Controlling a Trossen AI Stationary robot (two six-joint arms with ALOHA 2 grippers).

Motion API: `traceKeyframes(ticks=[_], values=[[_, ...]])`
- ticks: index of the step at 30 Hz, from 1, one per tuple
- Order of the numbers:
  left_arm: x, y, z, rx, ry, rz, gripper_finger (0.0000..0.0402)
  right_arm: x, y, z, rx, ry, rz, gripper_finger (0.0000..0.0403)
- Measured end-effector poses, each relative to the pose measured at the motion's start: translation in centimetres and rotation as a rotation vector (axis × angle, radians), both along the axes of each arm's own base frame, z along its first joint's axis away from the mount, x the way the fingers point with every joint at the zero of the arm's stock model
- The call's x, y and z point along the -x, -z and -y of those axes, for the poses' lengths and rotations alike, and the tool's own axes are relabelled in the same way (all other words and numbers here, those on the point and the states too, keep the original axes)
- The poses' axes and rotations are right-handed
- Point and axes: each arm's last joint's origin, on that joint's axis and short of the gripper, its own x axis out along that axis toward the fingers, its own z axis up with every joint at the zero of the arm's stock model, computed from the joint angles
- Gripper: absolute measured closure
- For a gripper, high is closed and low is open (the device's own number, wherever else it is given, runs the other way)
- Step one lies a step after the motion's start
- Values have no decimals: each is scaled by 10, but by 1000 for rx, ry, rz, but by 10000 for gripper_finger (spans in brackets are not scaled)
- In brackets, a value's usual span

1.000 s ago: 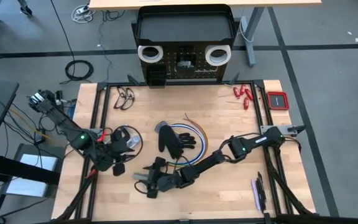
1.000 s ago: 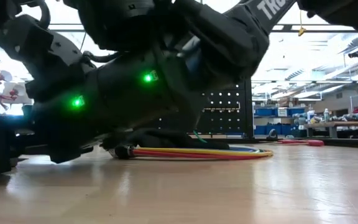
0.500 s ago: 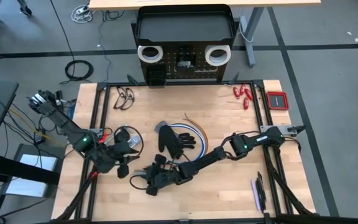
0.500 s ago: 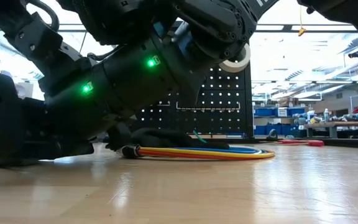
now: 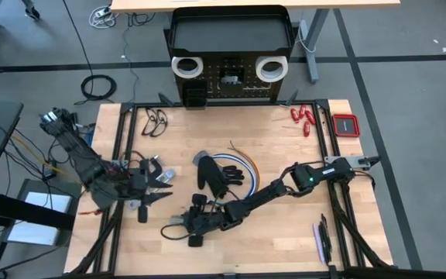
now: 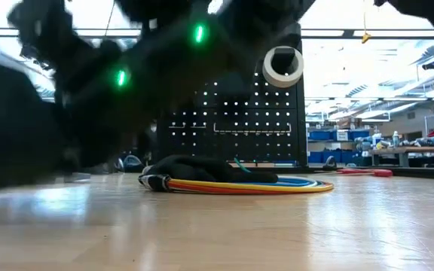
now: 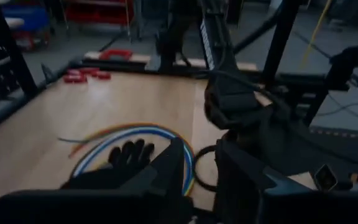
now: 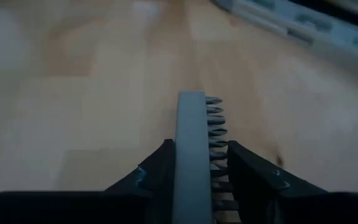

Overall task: Hang tools onto peg board
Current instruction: Put the terminal block into the black bin on the peg board

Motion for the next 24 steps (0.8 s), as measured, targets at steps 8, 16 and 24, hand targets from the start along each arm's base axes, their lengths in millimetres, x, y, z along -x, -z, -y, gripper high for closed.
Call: traceKeyframes(ticks=[8,16,24], values=[[21,-18,-16,-21,38,79,300,22,-116,32,273,19,-25,268],[20,-14,-15,-96,46,48,300,79,-228,120,529,330,-135,268],[20,-12,-17,-191,-46,45,300,129,-289,231,505,614,-141,268]])
